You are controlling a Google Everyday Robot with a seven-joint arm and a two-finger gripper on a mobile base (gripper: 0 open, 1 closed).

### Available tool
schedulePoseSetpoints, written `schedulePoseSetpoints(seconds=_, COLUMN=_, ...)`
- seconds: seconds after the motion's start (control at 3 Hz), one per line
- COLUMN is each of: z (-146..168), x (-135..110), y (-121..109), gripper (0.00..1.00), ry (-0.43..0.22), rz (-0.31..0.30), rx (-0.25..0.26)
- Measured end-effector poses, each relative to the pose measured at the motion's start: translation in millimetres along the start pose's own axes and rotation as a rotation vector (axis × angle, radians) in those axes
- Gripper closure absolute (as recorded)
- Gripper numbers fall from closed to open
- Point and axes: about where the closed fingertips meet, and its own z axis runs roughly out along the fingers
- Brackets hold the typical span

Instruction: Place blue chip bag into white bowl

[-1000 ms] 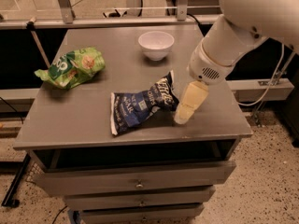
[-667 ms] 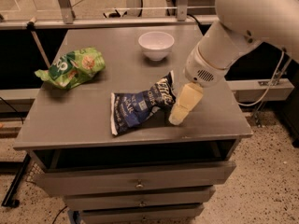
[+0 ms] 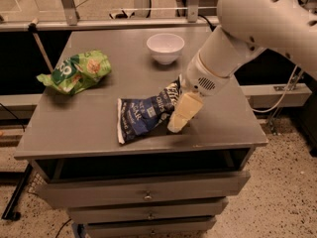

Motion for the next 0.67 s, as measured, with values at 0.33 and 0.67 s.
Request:
schedulePoseSetpoints(seconds=0.33, z=-1.6, x=3.2, y=-3.6, gripper=0.48, ry=-0.011, rz=0.015, rx=0.01)
schedulePoseSetpoints(seconds=0.67, z=-7.0, x=8.9, y=-9.5, gripper=0.72, ry=-0.016, rz=0.029, rx=0.026)
